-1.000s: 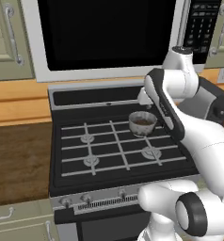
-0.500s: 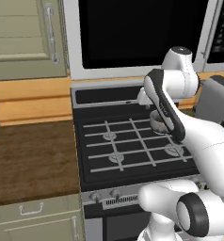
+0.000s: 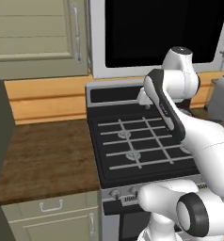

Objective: Turn off the rear right burner of the stove.

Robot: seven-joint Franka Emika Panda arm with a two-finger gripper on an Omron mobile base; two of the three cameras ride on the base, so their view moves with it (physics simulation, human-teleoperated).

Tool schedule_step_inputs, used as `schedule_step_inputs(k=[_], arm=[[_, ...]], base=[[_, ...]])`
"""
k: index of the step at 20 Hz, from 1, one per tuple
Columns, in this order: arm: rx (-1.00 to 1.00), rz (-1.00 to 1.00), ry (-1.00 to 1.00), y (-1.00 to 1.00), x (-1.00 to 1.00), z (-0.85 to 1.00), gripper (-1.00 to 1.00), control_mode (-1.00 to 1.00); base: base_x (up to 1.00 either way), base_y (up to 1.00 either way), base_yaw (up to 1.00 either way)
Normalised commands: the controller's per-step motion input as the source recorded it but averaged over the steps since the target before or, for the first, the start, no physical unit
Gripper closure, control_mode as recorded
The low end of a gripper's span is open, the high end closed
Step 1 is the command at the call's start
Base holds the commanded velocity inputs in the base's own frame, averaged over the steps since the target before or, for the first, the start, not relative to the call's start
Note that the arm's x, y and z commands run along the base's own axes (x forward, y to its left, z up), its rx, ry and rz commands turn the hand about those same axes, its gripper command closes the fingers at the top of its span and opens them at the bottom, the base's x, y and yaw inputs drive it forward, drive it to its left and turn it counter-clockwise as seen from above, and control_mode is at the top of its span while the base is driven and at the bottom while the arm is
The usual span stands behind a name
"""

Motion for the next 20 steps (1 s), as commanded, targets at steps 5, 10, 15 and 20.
schedule_step_inputs(k=[5, 10, 15, 20], arm=[[0.00, 0.00, 0.00, 0.00, 0.00, 0.00, -1.00, 1.00], [0.00, 0.00, 0.00, 0.00, 0.00, 0.00, -1.00, 1.00], [0.00, 0.00, 0.00, 0.00, 0.00, 0.00, -1.00, 1.00], [0.00, 0.00, 0.00, 0.00, 0.00, 0.00, -1.00, 1.00]], base=[[0.00, 0.41, 0.00], [0.09, 0.19, 0.00], [0.10, 0.02, 0.00], [0.09, 0.00, -0.01]])
